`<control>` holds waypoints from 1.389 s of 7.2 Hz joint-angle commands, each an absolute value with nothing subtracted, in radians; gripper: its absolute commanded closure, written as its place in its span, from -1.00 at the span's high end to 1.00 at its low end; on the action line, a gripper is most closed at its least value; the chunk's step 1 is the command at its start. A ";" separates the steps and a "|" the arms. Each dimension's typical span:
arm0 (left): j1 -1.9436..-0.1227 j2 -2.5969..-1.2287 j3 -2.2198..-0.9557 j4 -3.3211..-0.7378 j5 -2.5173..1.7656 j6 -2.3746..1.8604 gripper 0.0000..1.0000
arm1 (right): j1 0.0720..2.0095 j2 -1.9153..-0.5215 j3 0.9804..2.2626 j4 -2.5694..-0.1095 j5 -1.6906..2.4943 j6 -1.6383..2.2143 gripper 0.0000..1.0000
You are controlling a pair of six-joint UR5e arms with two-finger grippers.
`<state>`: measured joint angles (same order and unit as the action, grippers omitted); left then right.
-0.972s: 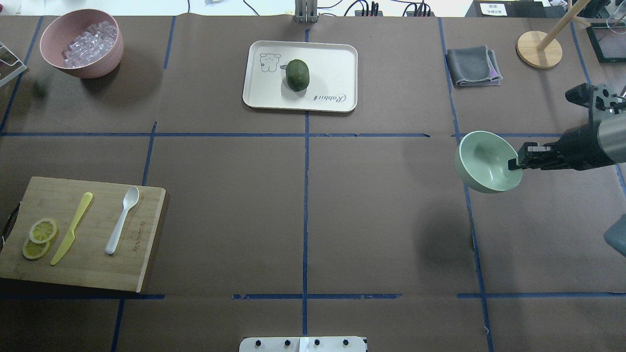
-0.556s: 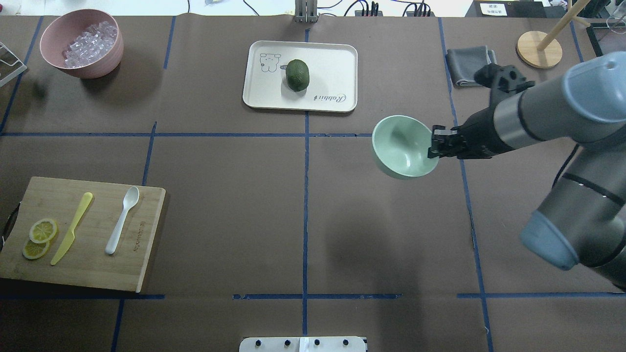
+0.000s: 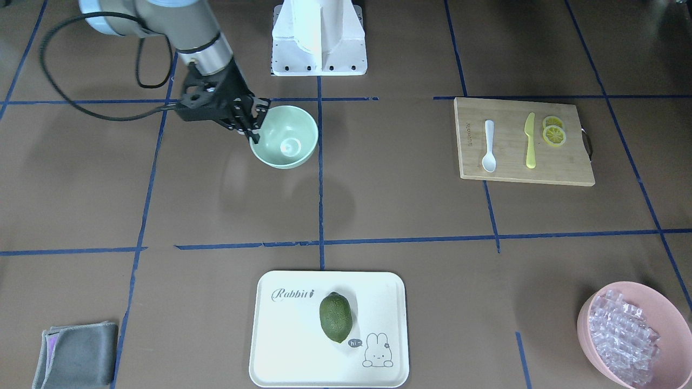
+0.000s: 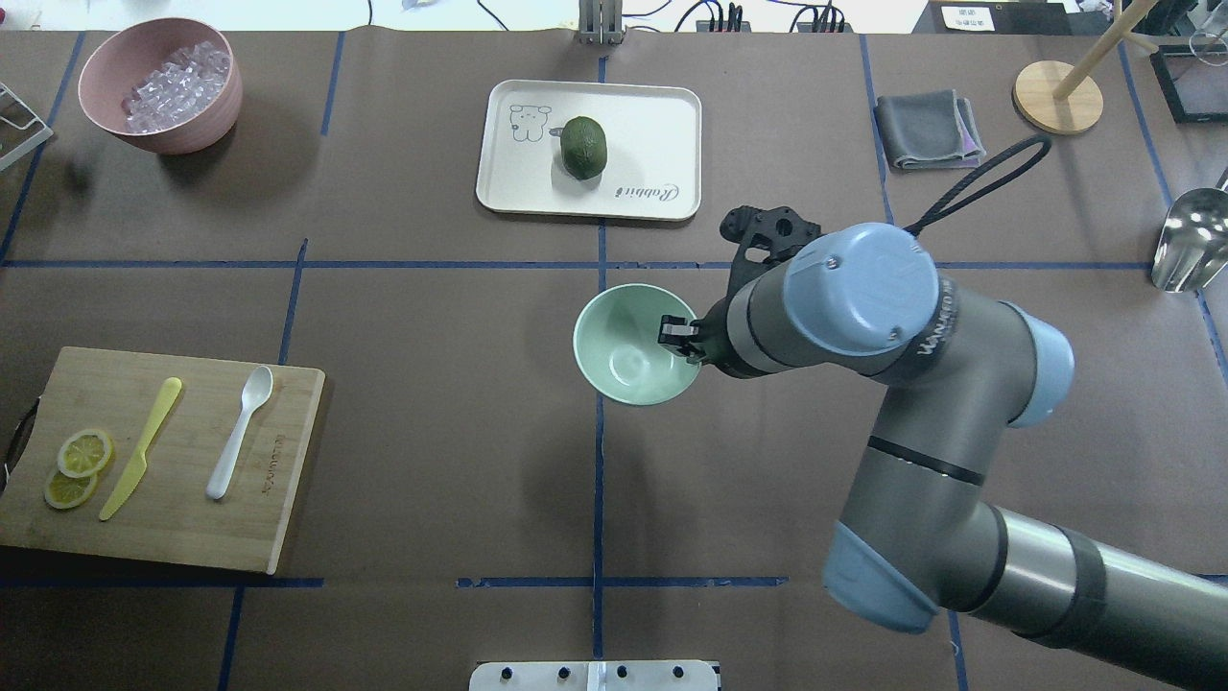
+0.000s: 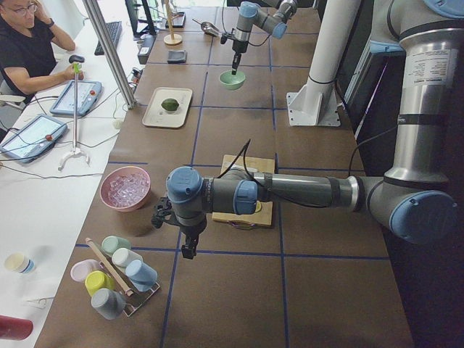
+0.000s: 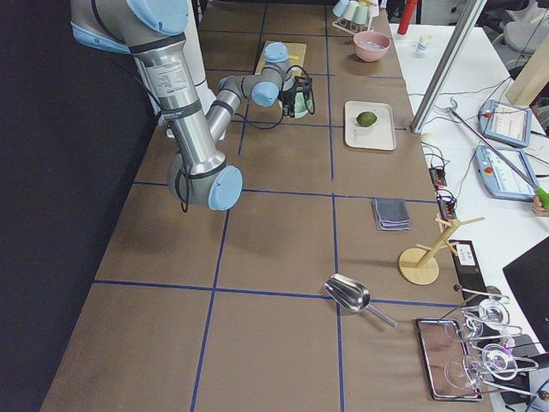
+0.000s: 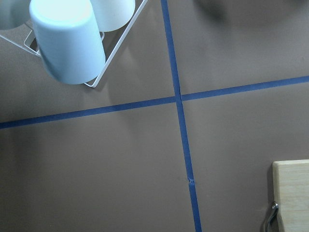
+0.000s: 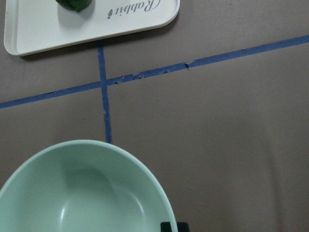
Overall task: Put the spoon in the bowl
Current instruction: 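Carry the green bowl with the right gripper toward the table centre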
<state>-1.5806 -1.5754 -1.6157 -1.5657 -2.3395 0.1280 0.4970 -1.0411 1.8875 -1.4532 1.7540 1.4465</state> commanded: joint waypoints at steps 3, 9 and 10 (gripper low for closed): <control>-1.580 -1.575 -1.615 -1.566 -2.339 0.127 1.00 | 0.413 -0.902 1.664 -1.419 1.657 1.535 -1.00; -1.578 -1.578 -1.609 -1.566 -2.339 0.129 1.00 | 0.425 -0.949 1.687 -1.404 1.658 1.536 -0.99; -1.578 -1.578 -1.609 -1.568 -2.339 0.129 1.00 | 0.426 -0.950 1.687 -1.407 1.660 1.536 -0.70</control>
